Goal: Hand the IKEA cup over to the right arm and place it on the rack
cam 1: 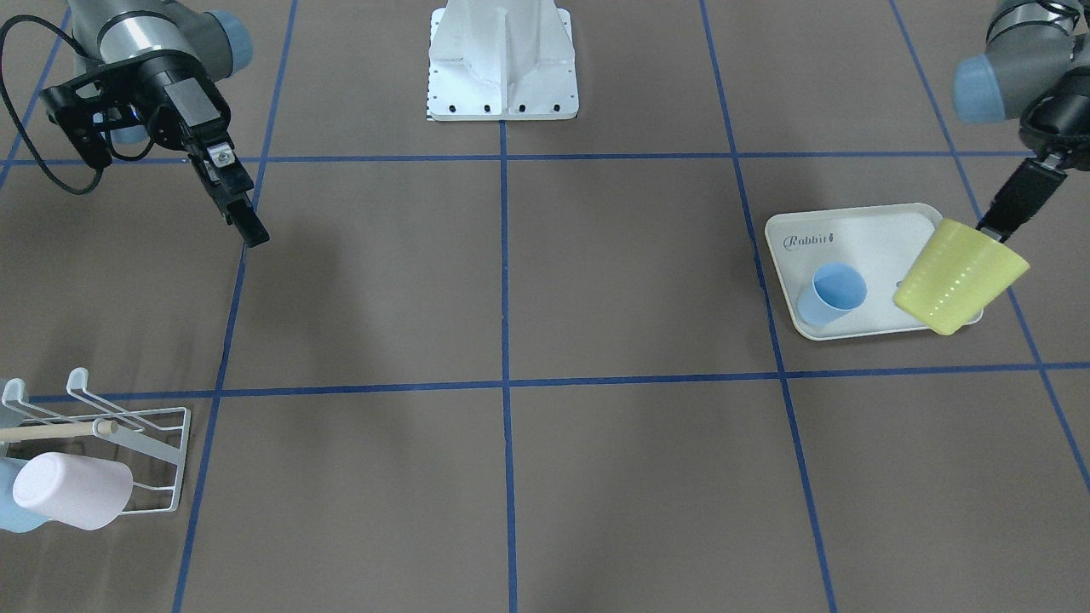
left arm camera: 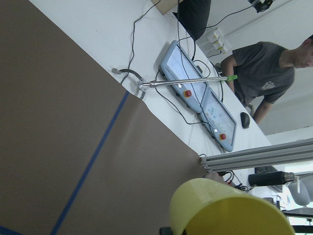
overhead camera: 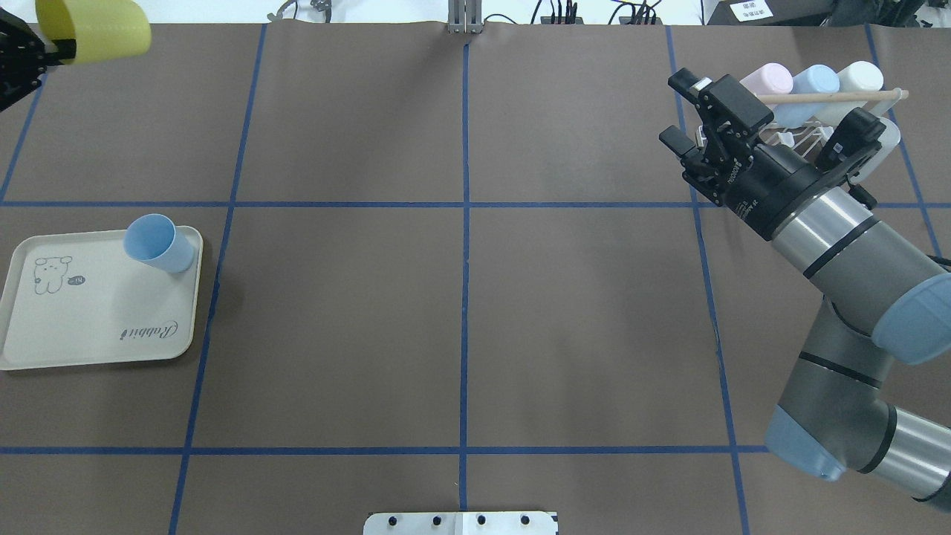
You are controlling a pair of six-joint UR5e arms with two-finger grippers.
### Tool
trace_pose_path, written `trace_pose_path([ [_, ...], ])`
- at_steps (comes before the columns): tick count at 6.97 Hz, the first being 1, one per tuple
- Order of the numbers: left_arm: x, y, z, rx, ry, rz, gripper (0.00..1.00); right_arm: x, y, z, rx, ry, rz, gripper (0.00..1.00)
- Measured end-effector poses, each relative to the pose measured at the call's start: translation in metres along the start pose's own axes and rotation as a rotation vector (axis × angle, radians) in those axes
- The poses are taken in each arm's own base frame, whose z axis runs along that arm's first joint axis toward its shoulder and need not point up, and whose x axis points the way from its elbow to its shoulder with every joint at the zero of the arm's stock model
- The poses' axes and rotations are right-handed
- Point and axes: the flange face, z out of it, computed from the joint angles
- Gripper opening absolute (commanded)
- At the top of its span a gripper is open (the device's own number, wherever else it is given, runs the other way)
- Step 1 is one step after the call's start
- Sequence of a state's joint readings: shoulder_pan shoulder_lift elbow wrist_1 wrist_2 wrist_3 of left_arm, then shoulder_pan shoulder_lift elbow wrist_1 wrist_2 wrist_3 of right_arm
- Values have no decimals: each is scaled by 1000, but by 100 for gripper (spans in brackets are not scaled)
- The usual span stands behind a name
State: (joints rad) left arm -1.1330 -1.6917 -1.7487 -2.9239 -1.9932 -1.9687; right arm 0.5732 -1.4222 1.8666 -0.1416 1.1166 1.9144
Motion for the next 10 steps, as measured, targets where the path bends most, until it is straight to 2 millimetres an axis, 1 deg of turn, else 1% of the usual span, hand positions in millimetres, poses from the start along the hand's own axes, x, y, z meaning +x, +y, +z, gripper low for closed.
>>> trace_pose_path([
  [2,6,55,25,-100,167,-51,0,-4,19,5,-32,-11,20,99],
  [3,16,82,41,-169,216,-52,0,-6,30,7,-49,-17,31,99],
  [4,27,116,61,-246,248,-50,0,-9,43,10,-69,-23,43,99],
  [5,37,152,81,-324,273,-48,0,-12,59,13,-93,-30,59,99],
  [6,41,177,96,-379,295,-44,0,-18,77,18,-120,-42,78,99],
  [7,39,188,109,-411,315,-41,0,-23,95,21,-145,-51,97,99],
  [8,35,192,117,-424,325,-40,0,-24,111,24,-167,-53,112,99],
  [9,33,192,122,-419,332,-43,0,-25,130,36,-184,-55,124,99],
  [10,32,191,127,-397,340,-52,0,-25,149,53,-194,-56,131,99],
])
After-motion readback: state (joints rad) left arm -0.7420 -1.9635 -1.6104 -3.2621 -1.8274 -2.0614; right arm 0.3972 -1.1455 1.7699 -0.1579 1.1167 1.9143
